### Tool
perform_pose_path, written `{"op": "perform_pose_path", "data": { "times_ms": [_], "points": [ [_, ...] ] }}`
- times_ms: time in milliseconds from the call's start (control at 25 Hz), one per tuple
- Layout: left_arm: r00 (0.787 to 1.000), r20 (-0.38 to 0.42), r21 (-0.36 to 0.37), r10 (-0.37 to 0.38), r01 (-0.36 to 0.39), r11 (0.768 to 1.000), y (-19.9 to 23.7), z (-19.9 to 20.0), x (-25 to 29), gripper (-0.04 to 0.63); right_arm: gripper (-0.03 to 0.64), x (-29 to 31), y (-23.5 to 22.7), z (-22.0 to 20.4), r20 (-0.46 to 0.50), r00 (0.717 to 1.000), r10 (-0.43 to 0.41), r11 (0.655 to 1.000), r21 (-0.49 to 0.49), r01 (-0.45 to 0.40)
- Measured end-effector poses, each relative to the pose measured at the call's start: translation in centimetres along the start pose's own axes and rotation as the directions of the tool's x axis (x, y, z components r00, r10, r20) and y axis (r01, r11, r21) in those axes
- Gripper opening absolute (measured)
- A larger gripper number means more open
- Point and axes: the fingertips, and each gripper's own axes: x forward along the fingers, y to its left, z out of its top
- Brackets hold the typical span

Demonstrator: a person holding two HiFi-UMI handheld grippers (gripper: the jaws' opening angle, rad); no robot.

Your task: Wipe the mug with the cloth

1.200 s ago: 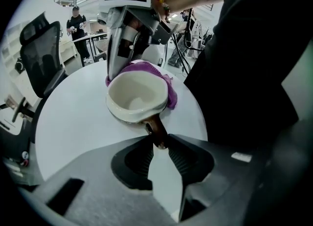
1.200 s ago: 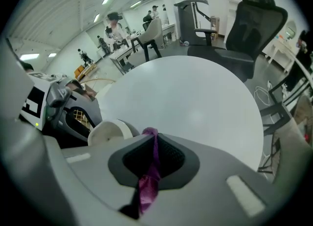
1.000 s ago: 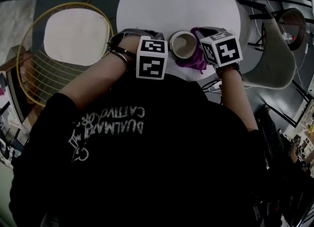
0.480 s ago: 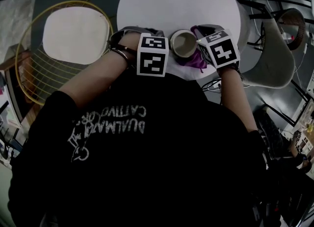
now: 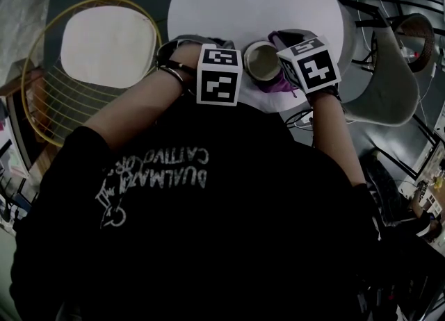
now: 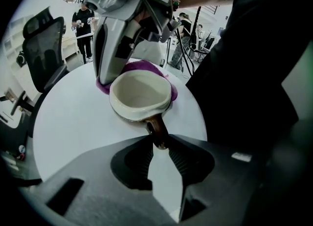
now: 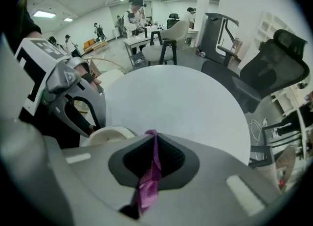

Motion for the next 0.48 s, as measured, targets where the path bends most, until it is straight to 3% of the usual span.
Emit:
{"op": "perform_pose_path", "data": {
  "times_ms": [480],
  "points": [
    [1.000, 0.020, -0.056, 0.009, -0.008, 0.998, 0.1, -0.2, -0.2, 0.097, 0.012, 0.0, 1.4, 1.3, 0.065, 0.998, 0.016, 1.000, -0.020, -0.015]
  ]
}}
